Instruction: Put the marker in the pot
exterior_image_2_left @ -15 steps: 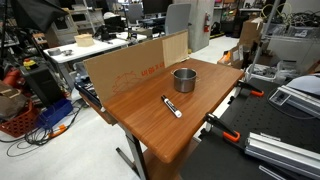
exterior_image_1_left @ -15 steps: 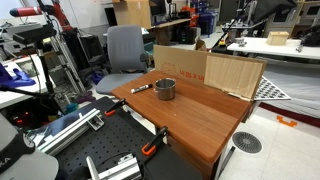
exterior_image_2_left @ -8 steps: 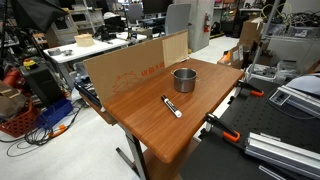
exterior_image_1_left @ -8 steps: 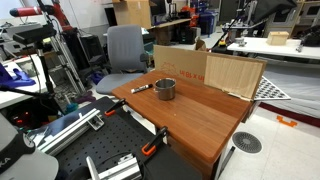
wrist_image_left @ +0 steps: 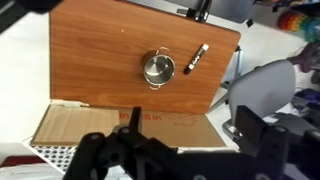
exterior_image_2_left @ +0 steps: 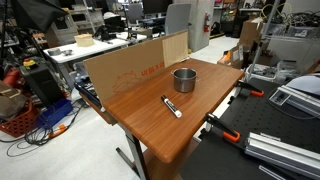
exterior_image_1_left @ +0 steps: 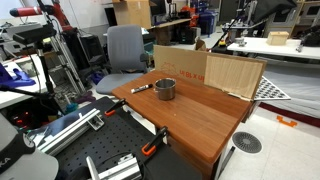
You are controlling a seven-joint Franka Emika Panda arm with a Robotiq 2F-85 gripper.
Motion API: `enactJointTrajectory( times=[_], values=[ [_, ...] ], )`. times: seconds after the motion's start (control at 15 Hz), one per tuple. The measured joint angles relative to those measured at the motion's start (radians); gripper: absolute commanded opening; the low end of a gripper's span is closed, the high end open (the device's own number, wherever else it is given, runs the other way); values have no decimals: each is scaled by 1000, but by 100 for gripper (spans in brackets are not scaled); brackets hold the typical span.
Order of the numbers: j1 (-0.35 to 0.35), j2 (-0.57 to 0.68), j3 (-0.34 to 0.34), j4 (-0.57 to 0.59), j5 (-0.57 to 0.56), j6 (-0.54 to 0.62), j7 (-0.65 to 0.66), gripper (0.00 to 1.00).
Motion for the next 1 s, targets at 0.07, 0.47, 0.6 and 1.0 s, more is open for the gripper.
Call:
enactJointTrajectory(
  times=[0.07, 0.47, 0.6, 1.0],
  values=[
    [0, 8, 3, -5, 3, 0, 0, 100],
    [0, 104, 24, -21, 74, 4, 1, 100],
    [0, 144, 33, -21, 102, 10, 5, 100],
    [0, 246, 85, -17, 135, 41, 69, 100]
  ],
)
